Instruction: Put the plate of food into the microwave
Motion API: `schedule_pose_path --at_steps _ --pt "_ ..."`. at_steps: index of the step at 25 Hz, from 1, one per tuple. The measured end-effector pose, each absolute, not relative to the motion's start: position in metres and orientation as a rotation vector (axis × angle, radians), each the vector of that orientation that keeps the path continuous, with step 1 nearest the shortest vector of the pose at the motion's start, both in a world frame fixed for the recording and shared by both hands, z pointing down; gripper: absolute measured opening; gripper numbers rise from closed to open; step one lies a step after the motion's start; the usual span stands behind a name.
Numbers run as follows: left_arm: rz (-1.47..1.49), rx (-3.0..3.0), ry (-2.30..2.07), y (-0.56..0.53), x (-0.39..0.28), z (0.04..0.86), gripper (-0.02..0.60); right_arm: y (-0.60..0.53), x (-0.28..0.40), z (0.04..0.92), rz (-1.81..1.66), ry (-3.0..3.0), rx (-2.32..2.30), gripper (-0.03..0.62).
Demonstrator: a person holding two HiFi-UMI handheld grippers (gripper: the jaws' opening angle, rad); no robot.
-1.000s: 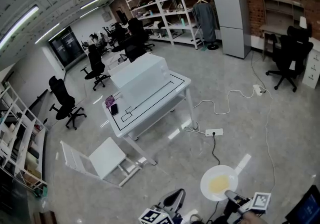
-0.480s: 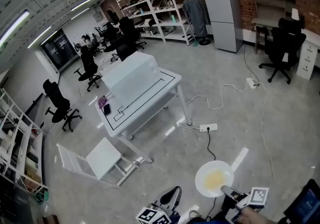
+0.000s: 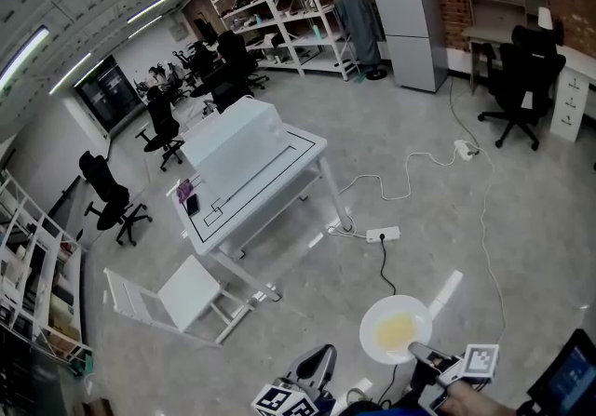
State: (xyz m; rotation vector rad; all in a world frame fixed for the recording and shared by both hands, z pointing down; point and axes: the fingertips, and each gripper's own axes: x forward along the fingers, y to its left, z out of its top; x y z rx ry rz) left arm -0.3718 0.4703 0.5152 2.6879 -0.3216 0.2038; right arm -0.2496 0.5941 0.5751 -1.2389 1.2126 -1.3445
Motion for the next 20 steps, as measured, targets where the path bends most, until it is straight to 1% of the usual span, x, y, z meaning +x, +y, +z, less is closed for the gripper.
schedule_pose_path --at_steps 11,20 --pt "0.201 2.684 -0.366 0.489 -0.352 0.52 0.003 0.611 -0.224 0.582 -1.373 1.21 -1.234 0.009" --pt "0.194 2.673 -0.374 0.45 -0.335 0.527 0.003 0.58 -0.203 0.589 -1.373 1.199 -1.262 0.009"
